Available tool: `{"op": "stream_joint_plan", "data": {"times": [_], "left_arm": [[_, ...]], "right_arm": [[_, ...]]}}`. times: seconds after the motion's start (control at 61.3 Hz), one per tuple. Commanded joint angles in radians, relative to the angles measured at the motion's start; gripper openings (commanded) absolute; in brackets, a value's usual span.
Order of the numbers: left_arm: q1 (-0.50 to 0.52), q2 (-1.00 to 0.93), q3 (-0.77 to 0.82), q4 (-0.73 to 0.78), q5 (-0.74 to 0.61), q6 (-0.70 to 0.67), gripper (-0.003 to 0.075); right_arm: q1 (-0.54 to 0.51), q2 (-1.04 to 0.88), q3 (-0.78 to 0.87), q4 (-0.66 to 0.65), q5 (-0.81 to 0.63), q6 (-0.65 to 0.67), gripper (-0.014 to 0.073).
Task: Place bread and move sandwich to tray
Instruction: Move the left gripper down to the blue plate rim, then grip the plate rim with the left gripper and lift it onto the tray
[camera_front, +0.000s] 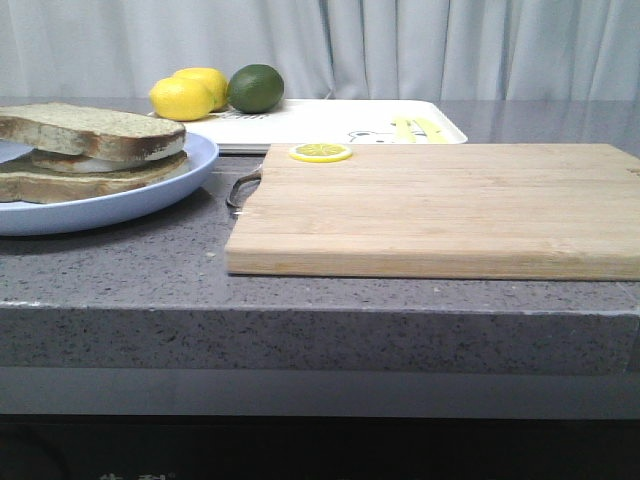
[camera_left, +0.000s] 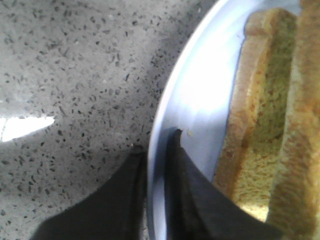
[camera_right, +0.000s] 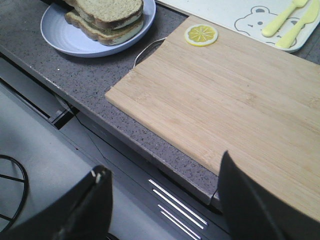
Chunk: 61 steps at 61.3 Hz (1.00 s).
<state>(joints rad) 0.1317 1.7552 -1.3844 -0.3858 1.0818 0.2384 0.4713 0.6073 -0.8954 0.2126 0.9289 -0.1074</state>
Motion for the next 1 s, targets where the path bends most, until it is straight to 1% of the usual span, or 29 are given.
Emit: {"op": "stream_joint_plan", "data": {"times": [0.0,0.196,0.359,0.571,0.669,0.816,0.979], "left_arm": [[-0.004,-0.039,-0.028,-0.016,-0.02,0.006,-0.002],[-0.004,-0.051,-0.039,-0.029,-0.011,0.006,-0.002],[-0.004,-0.082,-0.109,-0.06,-0.006,0.006,-0.002],[-0.005,-0.095,-0.238,-0.191,0.012,0.006,-0.002],[-0.026,-0.083,-0.291,-0.237,-0.011,0.006,-0.002],[-0.077,-0.031,-0.377,-0.242,-0.037,-0.007,-0.002],[-0.136,0.087,-0.512,-0.242,-0.033,-0.1,-0.002]], "right_arm": [[-0.006,0.0,-0.025,0.002,-0.064,-0.003,0.0475],[-0.006,0.0,-0.025,0.003,-0.065,-0.003,0.0475],[-0.006,0.0,-0.025,0.003,-0.065,-0.003,0.0475],[-0.006,0.0,-0.025,0.003,-0.065,-0.003,0.0475],[-0.006,0.0,-0.025,0.003,-0.065,-0.003,0.0475],[-0.006,0.0,-0.025,0.003,-0.065,-0.003,0.0475],[-0.006,0.0,-0.025,0.003,-0.065,-0.003,0.0475]]}}
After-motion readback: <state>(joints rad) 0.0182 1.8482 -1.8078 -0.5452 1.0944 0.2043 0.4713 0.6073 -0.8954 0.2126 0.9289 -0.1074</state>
